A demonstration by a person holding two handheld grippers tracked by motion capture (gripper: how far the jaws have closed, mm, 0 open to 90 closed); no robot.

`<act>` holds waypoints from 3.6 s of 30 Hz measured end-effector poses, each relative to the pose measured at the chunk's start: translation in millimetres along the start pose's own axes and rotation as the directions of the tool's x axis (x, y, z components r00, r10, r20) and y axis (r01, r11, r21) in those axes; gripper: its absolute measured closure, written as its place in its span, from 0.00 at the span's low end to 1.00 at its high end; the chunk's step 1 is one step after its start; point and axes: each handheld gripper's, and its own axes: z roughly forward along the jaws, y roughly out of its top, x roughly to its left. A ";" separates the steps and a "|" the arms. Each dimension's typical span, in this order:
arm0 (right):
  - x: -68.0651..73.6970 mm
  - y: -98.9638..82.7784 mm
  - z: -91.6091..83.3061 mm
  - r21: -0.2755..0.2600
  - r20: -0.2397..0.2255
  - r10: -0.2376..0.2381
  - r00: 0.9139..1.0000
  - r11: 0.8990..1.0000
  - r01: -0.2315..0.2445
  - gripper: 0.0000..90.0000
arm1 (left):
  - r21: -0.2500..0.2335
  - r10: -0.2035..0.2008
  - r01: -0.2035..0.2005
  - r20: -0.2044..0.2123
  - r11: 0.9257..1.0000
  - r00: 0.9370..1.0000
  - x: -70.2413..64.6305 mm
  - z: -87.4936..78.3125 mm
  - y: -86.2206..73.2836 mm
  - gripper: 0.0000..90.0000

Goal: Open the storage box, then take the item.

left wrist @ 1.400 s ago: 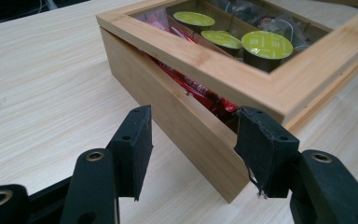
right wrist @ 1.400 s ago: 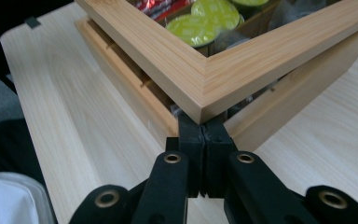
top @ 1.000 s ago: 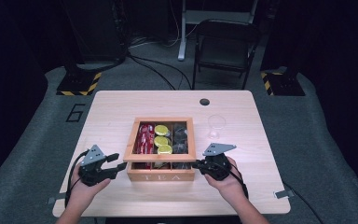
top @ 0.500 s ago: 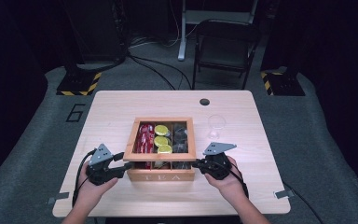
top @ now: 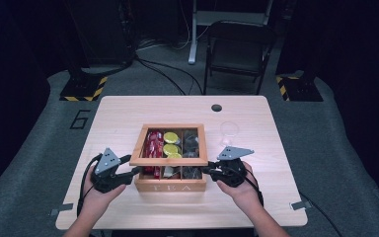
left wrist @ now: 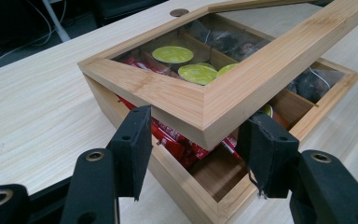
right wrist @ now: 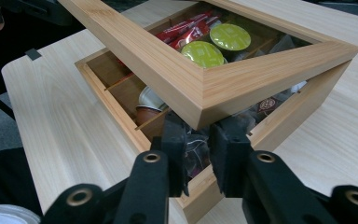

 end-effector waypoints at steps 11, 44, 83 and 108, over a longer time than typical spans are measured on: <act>-4.9 6.8 -3.3 -0.043 0.066 0.007 0.998 0.999 -0.004 0.59 | -0.009 -0.013 0.014 0.027 1.000 1.000 8.8 -1.9 11.4 0.51; -10.3 60.5 -4.3 -0.130 0.179 -0.056 0.982 0.988 0.080 0.53 | -0.063 -0.020 0.021 0.018 0.998 1.000 33.5 0.6 61.2 0.51; -24.1 89.6 -6.1 -0.127 0.179 -0.054 0.982 0.989 0.077 0.55 | -0.101 -0.065 0.058 -0.065 0.993 0.996 55.8 34.6 63.5 0.66; -19.2 28.9 0.6 -0.104 0.181 0.000 0.983 0.994 0.020 0.59 | -0.110 -0.090 0.083 -0.065 0.990 0.994 54.0 34.7 61.1 0.66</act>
